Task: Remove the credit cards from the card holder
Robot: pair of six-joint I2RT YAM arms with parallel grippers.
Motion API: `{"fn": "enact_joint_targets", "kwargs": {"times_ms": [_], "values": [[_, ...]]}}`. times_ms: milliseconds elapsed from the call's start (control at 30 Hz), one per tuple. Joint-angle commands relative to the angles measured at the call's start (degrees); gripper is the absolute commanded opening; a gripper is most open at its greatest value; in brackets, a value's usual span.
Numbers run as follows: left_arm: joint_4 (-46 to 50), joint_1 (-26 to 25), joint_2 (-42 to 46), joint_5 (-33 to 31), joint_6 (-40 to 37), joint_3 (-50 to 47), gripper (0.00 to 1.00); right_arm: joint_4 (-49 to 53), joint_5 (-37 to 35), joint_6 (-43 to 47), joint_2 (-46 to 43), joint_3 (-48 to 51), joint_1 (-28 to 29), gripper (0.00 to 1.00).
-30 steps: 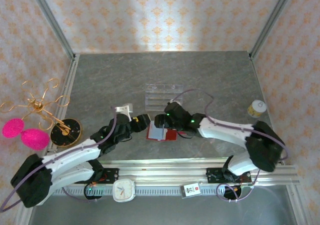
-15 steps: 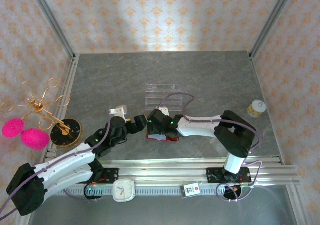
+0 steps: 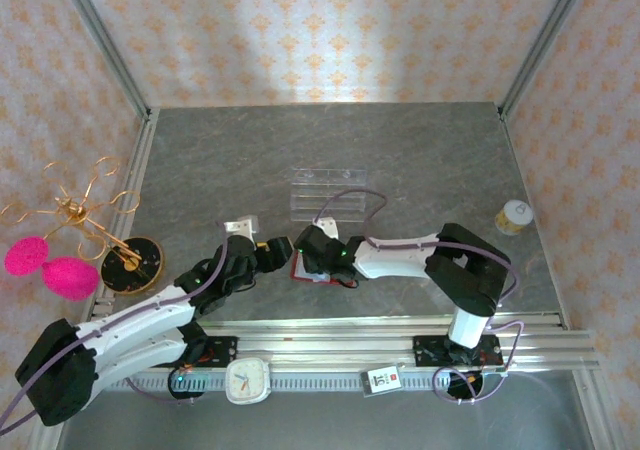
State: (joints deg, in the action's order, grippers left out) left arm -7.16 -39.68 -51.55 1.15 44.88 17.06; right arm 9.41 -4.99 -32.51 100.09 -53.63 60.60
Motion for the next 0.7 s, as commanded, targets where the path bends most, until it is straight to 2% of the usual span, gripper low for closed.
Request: {"fn": "enact_joint_targets", "kwargs": {"times_ms": [0, 133, 267, 300, 467, 600, 667], "values": [[-5.4, 0.3, -2.6, 3.8, 0.6, -0.7, 0.68, 0.3, 1.6, 0.9, -1.1, 3.4, 0.5, 0.41], [-10.2, 0.2, -7.2, 7.6, 1.2, -0.4, 0.56, -2.6, 3.7, 2.0, -2.5, 4.9, 0.4, 0.29], [-14.8, -0.2, -13.1, 11.1, 2.1, 0.6, 0.29, -4.5, 4.5, 3.0, -3.9, 6.4, 0.5, 0.12], [-15.9, -0.6, -14.6, 11.9, 2.2, 1.0, 0.23, -4.7, 4.5, 3.1, -4.2, 6.6, 0.4, 0.11], [-19.6, -3.4, -22.3, 14.5, 2.8, 3.2, 0.13, -5.1, 4.5, 2.4, -4.2, 6.9, 0.5, 0.12], [-15.2, -4.6, -28.4, 13.5, 2.4, 5.0, 0.0, -5.6, 4.5, 1.4, -4.5, 7.2, 0.5, 0.15], [-13.0, -4.6, -30.0, 12.0, 2.2, 4.8, 0.0, -5.4, 3.8, 0.9, -4.9, 7.5, 0.5, 0.17]]}}
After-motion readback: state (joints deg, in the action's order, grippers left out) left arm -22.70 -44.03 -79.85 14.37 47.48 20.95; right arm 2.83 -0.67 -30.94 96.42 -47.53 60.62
